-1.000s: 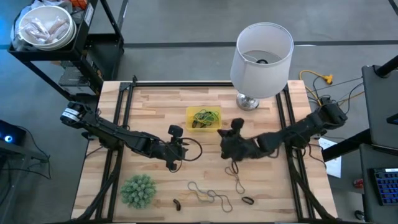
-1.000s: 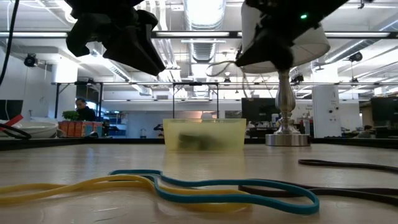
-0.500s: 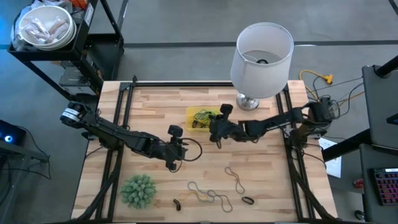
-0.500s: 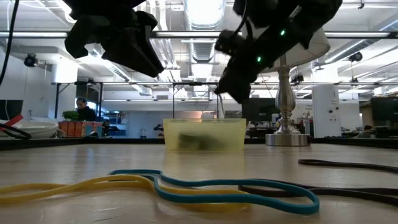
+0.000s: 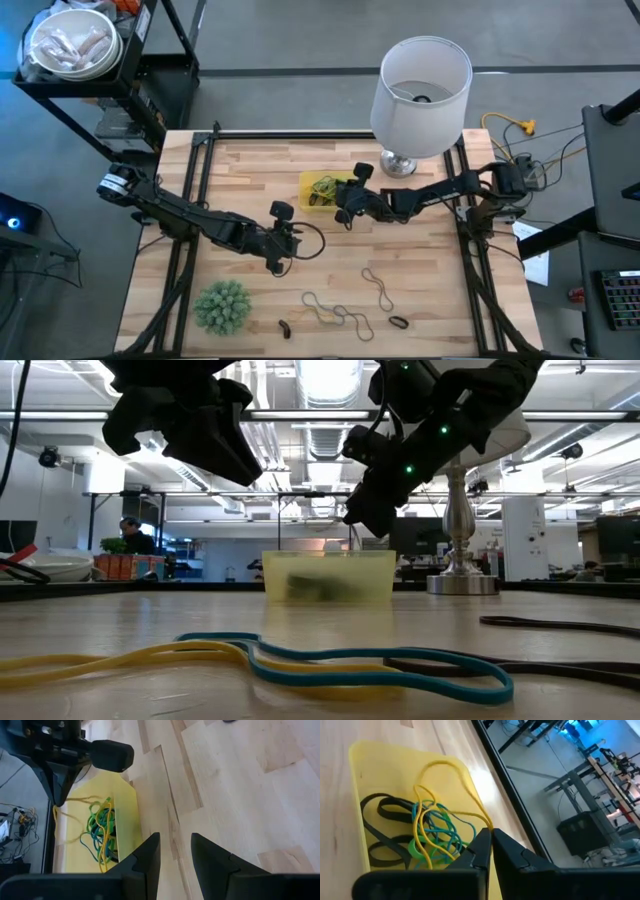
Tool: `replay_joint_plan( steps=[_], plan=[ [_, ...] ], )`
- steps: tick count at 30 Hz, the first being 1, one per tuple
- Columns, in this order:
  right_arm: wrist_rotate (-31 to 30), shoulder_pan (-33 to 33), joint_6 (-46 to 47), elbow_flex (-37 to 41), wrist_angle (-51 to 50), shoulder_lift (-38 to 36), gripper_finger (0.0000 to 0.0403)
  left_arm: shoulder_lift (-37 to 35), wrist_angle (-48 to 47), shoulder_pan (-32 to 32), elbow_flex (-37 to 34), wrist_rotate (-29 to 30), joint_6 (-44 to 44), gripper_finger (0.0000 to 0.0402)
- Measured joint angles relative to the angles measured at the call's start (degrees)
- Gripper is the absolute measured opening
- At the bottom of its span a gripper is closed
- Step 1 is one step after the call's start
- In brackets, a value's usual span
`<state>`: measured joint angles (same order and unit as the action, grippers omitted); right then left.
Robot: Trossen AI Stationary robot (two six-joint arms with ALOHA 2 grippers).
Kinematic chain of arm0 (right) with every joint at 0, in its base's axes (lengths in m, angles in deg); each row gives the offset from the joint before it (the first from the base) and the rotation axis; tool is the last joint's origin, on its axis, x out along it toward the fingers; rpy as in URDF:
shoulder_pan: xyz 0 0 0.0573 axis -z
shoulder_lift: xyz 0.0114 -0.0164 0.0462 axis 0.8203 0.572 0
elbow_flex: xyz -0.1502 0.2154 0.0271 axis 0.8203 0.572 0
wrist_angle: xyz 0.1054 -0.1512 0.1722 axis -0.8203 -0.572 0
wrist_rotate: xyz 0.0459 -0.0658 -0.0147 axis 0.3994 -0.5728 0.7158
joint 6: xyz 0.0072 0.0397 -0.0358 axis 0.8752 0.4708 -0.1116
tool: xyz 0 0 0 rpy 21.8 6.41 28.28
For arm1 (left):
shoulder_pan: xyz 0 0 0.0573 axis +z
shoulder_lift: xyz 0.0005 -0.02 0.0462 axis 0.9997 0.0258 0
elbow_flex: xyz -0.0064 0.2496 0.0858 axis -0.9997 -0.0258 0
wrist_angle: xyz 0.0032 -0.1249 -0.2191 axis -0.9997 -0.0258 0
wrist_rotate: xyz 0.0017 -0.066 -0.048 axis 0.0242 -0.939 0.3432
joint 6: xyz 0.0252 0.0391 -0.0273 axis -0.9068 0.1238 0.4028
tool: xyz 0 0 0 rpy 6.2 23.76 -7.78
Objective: Pick and place rubber bands into bin
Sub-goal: Put the yellow rubber band into the yellow bin, then put the purple rubber band into the yellow bin
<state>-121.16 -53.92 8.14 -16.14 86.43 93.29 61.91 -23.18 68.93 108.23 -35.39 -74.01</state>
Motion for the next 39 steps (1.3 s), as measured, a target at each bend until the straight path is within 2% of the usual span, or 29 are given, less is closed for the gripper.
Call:
replay_joint_plan(
  steps=[7, 14, 21, 28, 32, 34, 39],
  plan=[
    [5.0, 0.6, 0.4, 0.0, -0.1, 0.0, 0.0055, 0.0, 0.0, 0.0, 0.0, 0.0, 0.0, 0.0093],
    [4.9, 0.7, 0.3, 0.0, -0.2, -0.1, 0.0101, 0.0, 0.0, 0.0, 0.0, 0.0, 0.0, 0.0093],
    [4.8, -3.4, -3.9, 0.0, -4.4, -2.0, 0.0109, 0.0, 0.0, 0.0, -0.1, 0.0, 0.0, 0.0093],
    [4.3, -10.1, -5.1, 0.0, -11.6, -7.8, 0.0096, 0.0, 0.1, 0.0, -0.1, 0.0, 0.0, 0.0093],
    [4.7, -14.6, 0.8, 0.0, -20.7, -11.7, 0.0087, 0.0, 0.2, 0.0, -0.1, 0.0, 0.0, 0.0093],
    [7.1, -16.8, 5.6, 0.0, -26.3, -13.5, 0.0083, 0.0, 0.1, 0.0, -0.1, 0.0, 0.0, 0.0093],
    [20.1, -21.4, 20.3, 0.4, -34.0, -15.7, 0.0074, 0.0, 0.2, 0.0, -0.1, 0.0, 0.0, 0.0093]
  ],
)
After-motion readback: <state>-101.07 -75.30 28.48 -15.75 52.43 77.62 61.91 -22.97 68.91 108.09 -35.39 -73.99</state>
